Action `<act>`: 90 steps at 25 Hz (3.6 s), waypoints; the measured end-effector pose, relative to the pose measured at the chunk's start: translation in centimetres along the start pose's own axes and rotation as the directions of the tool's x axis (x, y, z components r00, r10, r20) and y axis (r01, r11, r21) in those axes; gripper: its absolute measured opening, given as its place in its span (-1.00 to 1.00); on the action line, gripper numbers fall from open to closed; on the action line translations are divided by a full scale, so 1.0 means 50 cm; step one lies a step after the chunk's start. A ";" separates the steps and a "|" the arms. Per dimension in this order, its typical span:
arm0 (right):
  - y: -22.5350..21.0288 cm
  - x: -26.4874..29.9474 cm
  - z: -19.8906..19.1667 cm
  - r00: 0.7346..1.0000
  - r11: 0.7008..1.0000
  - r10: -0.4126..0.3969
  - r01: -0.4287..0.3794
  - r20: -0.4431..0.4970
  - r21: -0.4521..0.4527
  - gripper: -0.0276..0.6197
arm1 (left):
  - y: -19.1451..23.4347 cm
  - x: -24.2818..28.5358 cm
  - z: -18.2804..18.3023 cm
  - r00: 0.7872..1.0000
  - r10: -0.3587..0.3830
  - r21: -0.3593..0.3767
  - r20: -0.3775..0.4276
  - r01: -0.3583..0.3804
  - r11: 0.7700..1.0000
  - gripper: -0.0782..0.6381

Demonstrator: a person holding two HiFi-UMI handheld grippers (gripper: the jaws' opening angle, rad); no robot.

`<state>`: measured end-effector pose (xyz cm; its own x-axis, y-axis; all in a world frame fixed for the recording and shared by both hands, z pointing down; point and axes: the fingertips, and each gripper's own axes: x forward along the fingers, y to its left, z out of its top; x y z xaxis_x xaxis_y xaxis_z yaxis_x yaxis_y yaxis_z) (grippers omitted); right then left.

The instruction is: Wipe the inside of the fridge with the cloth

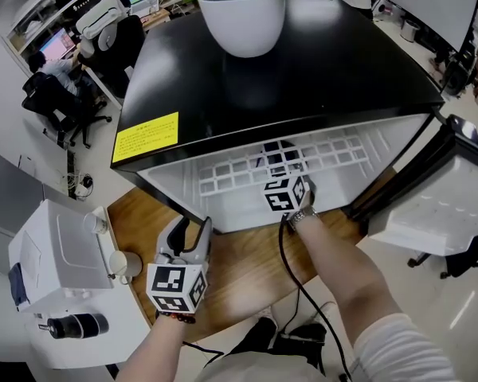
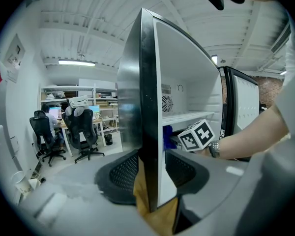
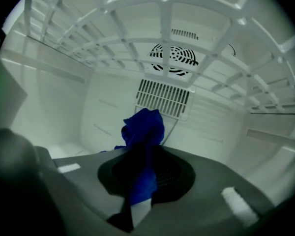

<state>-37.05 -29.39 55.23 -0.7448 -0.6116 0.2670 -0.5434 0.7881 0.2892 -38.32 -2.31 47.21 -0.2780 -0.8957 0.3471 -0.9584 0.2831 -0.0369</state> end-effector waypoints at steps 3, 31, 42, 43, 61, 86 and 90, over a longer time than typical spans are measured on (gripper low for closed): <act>-0.024 -0.002 -0.009 1.000 1.000 -0.020 0.020 -0.008 0.001 -0.76 | 0.001 0.001 -0.001 1.000 0.005 0.000 -0.003 -0.005 1.000 -0.29; -0.201 -0.007 -0.115 0.965 0.967 -0.200 0.222 -0.168 0.125 -0.76 | 0.000 0.006 0.000 0.999 0.036 -0.016 -0.005 -0.036 0.999 -0.29; -0.233 -0.033 -0.097 0.950 0.944 -0.258 0.288 -0.178 0.164 -0.76 | 0.000 0.006 -0.001 0.999 0.035 -0.013 -0.007 -0.035 0.999 -0.29; -0.235 -0.036 -0.096 0.949 0.942 -0.261 0.290 -0.177 0.166 -0.76 | 0.000 0.006 -0.001 0.999 0.034 -0.013 -0.007 -0.034 0.999 -0.29; 0.100 -0.093 0.038 0.980 0.977 0.198 -0.196 -0.020 0.085 -0.76 | -0.004 0.008 0.000 1.000 0.015 -0.031 0.006 -0.015 0.999 -0.29; 0.306 -0.038 -0.040 0.904 0.935 0.349 -0.352 -0.247 0.032 -0.76 | -0.006 0.006 -0.001 1.000 -0.008 -0.019 0.014 0.008 1.000 -0.29; 0.285 -0.038 -0.046 0.911 0.946 0.320 -0.323 -0.259 0.032 -0.76 | -0.005 0.005 0.000 1.000 -0.008 -0.020 0.014 0.008 1.000 -0.29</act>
<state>-42.48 -17.14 60.97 -0.7526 -0.3235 0.5735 -0.2862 0.9451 0.1575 -38.14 -2.60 47.29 -0.2714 -0.9027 0.3338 -0.9591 0.2827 -0.0153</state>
